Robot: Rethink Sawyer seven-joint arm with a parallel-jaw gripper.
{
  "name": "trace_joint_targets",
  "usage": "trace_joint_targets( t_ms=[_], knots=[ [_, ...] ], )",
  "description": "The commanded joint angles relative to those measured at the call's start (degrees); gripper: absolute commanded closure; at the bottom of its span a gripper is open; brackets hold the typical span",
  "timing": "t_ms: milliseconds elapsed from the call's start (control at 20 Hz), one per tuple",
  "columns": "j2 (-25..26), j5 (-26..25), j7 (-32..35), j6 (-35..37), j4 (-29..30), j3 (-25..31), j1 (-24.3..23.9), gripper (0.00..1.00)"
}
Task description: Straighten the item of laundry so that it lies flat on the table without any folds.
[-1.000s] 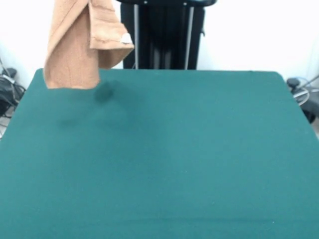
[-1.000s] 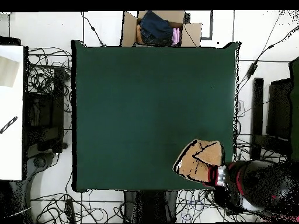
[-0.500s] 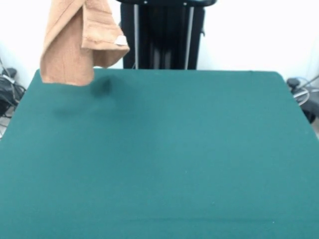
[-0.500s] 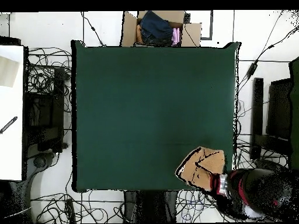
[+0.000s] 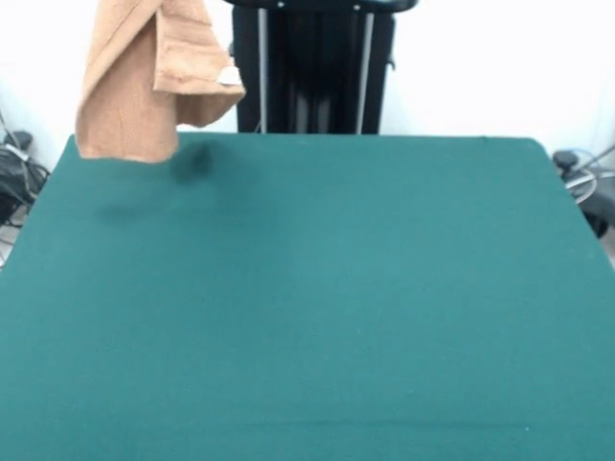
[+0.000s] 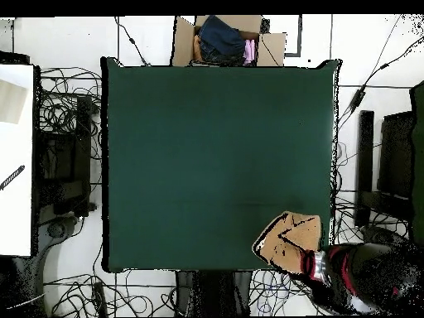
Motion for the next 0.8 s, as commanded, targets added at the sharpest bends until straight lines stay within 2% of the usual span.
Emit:
trace_joint_targets(
  t_ms=[50,800],
  knots=[
    [3.1,-1.8,-11.1,-9.2,10.9,0.8,-0.9,1.0],
    [3.4,-3.3,-10.4,-11.1,12.8,1.6,-2.1,1.0]
  ],
)
